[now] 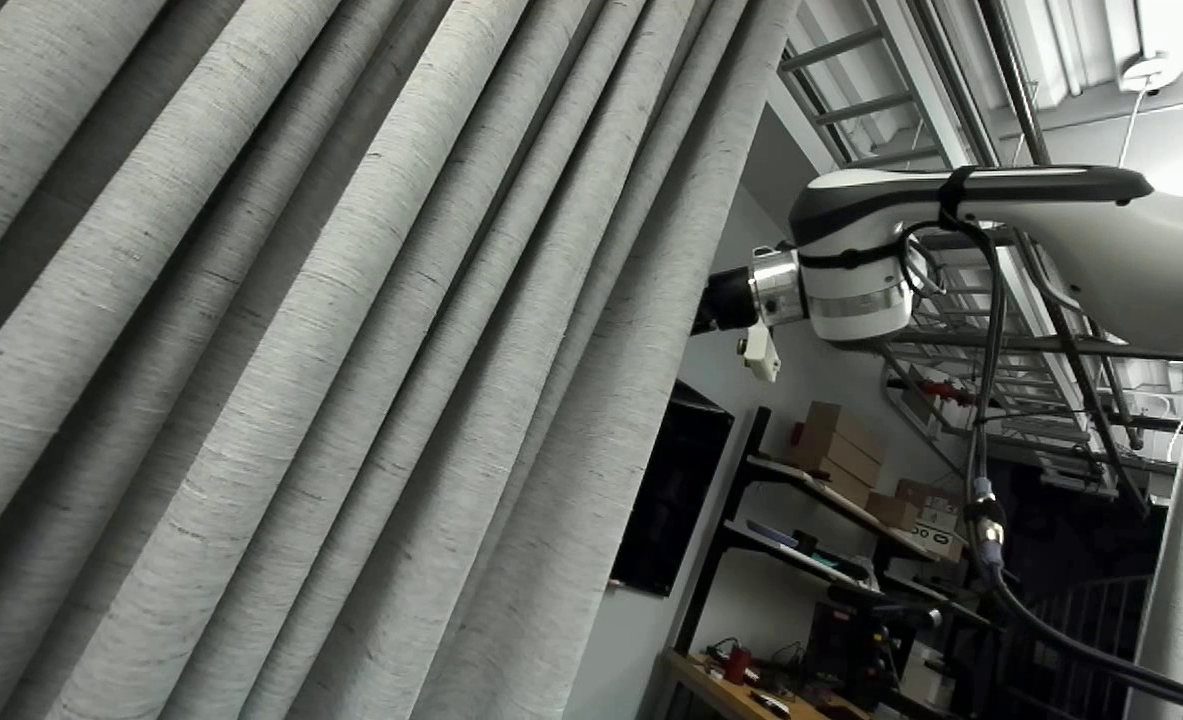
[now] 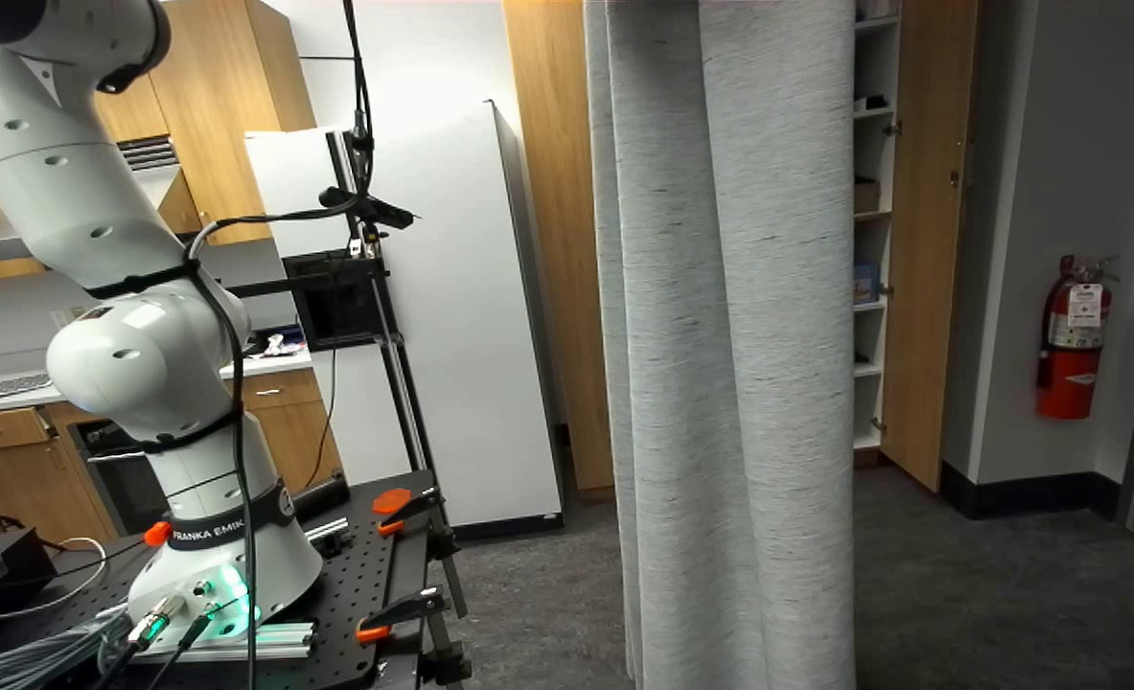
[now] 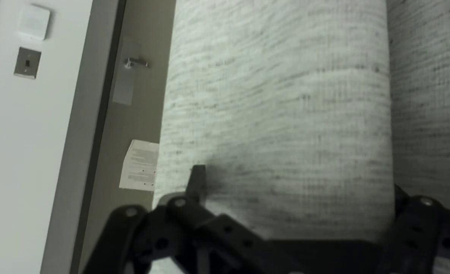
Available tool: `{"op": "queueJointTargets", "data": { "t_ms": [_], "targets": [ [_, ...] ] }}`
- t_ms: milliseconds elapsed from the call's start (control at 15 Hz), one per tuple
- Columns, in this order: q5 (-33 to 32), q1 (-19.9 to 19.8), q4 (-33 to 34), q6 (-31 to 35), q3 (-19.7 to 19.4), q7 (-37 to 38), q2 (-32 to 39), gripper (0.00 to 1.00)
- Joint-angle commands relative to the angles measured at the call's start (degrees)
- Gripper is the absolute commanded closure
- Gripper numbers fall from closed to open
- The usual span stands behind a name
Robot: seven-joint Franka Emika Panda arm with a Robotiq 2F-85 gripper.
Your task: Draw the curtain closed
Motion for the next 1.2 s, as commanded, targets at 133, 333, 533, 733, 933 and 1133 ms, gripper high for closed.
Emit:
{"op": "queueJointTargets", "data": {
  "t_ms": [133,333,533,733,933,1133],
  "targets": [
    [2.33,1.80,1.81,9.36,0.53,-2.02,1.97,0.00],
    [1.45,1.68,2.89,11.40,0.85,-0.95,3.89,0.15],
    [1.34,1.68,3.75,15.41,1.02,-1.07,5.80,0.39],
    [0.35,1.13,5.11,18.86,0.92,-0.21,8.06,0.63],
    [-1.79,-0.40,8.05,20.04,-0.15,2.15,11.66,0.88],
    [-6.26,-2.99,12.75,19.01,-2.74,7.67,16.44,1.00]
  ]
}}
